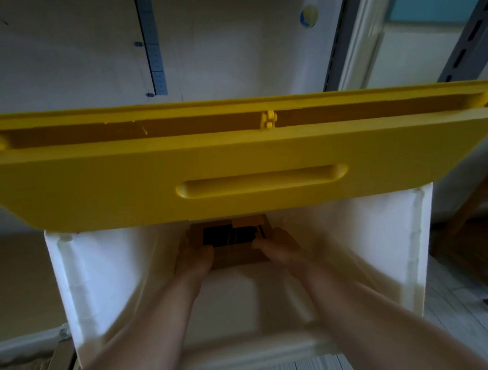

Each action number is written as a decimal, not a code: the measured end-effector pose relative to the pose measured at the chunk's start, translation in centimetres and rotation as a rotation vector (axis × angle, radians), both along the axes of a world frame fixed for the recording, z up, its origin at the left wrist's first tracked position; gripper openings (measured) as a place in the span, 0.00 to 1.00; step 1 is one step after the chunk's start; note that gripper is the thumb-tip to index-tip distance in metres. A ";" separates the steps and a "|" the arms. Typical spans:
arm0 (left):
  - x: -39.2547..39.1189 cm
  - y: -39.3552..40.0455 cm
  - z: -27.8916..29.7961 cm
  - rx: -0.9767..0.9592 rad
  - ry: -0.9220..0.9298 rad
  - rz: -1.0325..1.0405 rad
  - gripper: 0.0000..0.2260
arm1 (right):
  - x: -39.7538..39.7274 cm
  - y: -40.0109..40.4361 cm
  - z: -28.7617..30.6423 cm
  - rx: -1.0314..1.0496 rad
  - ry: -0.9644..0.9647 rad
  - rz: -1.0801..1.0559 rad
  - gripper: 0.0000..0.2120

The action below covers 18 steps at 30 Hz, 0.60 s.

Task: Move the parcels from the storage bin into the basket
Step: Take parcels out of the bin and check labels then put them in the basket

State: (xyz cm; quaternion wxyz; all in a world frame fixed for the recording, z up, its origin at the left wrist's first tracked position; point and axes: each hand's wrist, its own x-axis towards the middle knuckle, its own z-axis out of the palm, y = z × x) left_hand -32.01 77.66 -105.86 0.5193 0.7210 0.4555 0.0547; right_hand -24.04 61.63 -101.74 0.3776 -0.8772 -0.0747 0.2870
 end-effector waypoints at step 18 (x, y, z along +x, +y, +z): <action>-4.8 -1.3 5.3 0.258 0.100 -0.147 0.16 | -2.7 -3.5 2.3 0.020 -0.261 -0.233 0.15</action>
